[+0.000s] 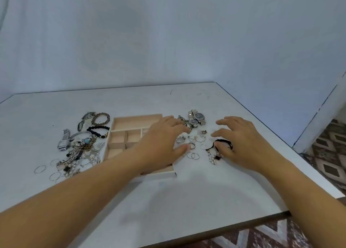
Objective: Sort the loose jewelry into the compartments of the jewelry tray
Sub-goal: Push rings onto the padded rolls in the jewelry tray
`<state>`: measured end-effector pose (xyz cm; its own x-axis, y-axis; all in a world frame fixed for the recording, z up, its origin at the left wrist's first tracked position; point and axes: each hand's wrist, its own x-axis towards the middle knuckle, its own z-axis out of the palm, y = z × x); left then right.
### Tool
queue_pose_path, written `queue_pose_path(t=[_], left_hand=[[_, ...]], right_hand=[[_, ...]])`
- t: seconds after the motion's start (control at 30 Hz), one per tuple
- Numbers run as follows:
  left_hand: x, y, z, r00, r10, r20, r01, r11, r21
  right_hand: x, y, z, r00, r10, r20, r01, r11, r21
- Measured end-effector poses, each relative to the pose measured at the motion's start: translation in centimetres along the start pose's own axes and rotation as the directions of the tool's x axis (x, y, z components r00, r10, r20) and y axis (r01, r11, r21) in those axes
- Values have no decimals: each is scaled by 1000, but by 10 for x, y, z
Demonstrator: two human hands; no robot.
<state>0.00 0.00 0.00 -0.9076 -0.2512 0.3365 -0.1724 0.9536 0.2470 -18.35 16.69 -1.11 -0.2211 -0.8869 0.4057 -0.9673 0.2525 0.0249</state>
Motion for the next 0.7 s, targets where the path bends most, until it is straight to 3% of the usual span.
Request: queue_pose_path(t=[0.5,0.7], left_hand=[[24,16,10,986,-106,127,94,991,94],[28,14,13,982,-118,150,110,992,66]], right_hand=[[-19,-3,4,999,3,-33,4,977,213],[-18,-7,4,999,-4,32,-3,974,226]])
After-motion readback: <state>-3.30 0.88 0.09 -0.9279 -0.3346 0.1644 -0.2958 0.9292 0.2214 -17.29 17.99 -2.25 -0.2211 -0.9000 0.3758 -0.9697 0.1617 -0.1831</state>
